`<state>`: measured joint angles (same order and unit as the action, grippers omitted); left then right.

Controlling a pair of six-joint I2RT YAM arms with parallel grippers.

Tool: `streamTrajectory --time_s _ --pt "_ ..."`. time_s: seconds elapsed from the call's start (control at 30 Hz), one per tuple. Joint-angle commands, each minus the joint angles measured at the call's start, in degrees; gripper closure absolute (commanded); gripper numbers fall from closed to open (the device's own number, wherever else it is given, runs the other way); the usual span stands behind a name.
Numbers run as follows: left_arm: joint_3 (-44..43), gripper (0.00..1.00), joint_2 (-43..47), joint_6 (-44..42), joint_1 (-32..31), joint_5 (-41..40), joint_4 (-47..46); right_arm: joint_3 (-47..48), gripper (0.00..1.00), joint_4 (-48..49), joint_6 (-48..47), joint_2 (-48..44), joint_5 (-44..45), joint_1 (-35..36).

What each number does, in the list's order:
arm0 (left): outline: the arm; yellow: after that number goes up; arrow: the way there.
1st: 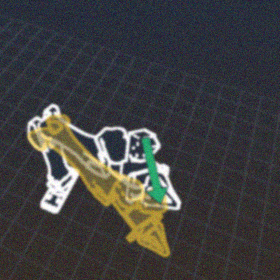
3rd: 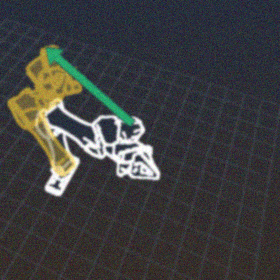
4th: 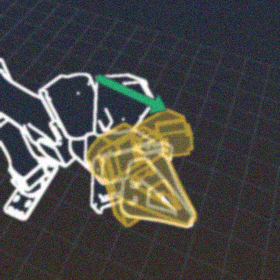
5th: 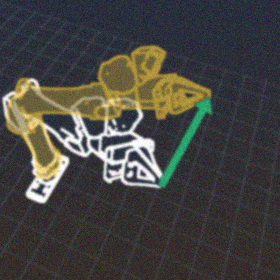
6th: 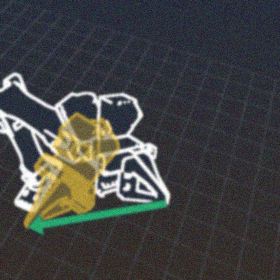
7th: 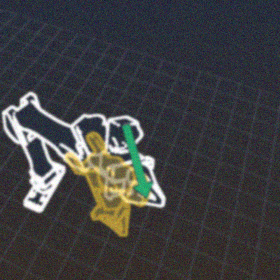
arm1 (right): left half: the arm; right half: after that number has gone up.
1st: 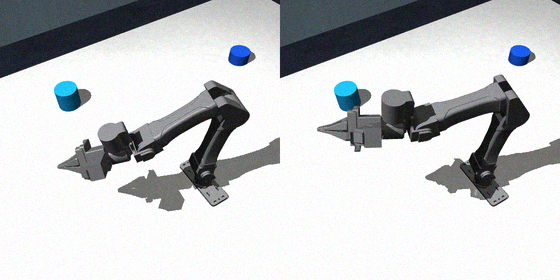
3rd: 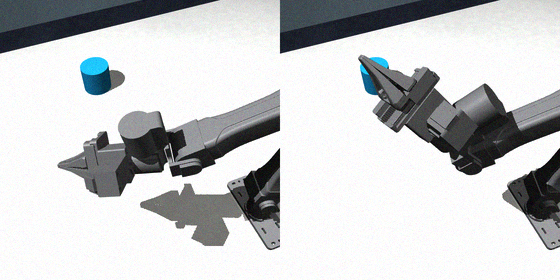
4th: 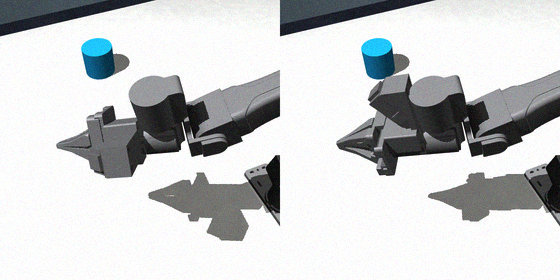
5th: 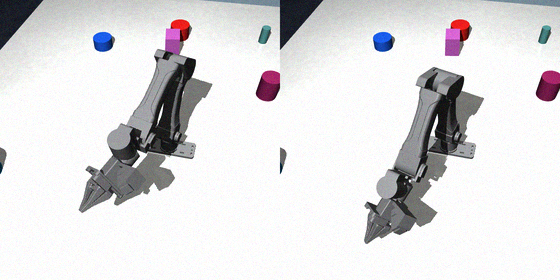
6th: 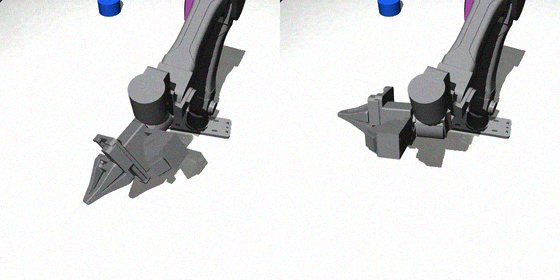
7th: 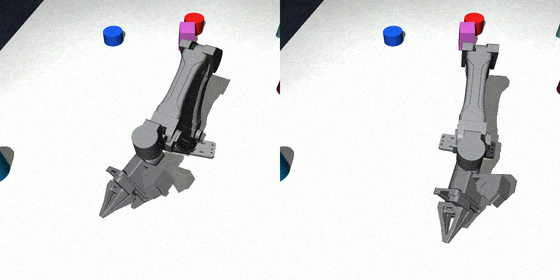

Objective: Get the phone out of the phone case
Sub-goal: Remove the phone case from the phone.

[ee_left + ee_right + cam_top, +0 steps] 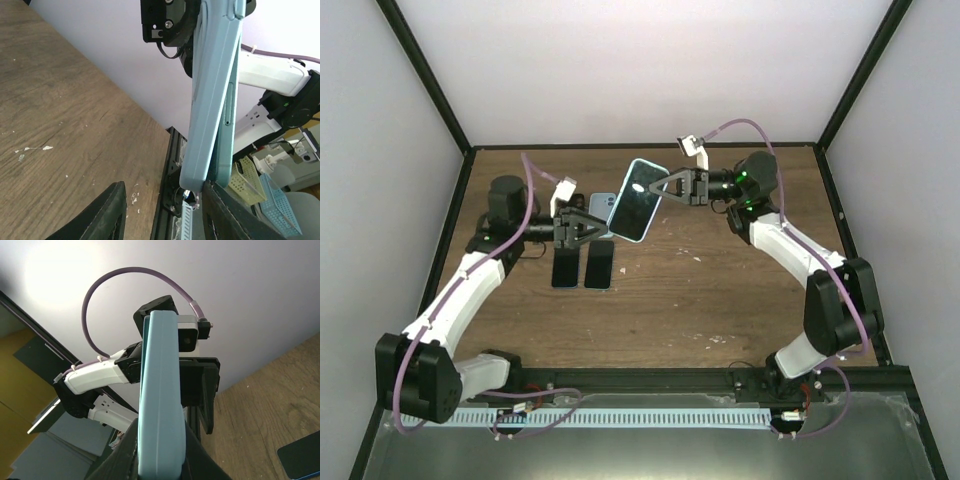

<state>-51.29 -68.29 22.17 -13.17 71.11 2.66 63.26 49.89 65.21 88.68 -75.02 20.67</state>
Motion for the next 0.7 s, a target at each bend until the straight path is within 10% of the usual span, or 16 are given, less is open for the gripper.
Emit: streamTrajectory --time_s 0.0,0.67 --pt "-1.37 0.59 -1.62 -2.23 -0.09 -4.31 2.05 1.34 0.99 7.38 3.86 -2.12 -2.56 2.72" --pt "-5.84 0.73 -2.55 -0.48 -5.23 -0.79 -1.1 1.25 0.99 -3.85 -6.6 0.46 -3.96 6.35"
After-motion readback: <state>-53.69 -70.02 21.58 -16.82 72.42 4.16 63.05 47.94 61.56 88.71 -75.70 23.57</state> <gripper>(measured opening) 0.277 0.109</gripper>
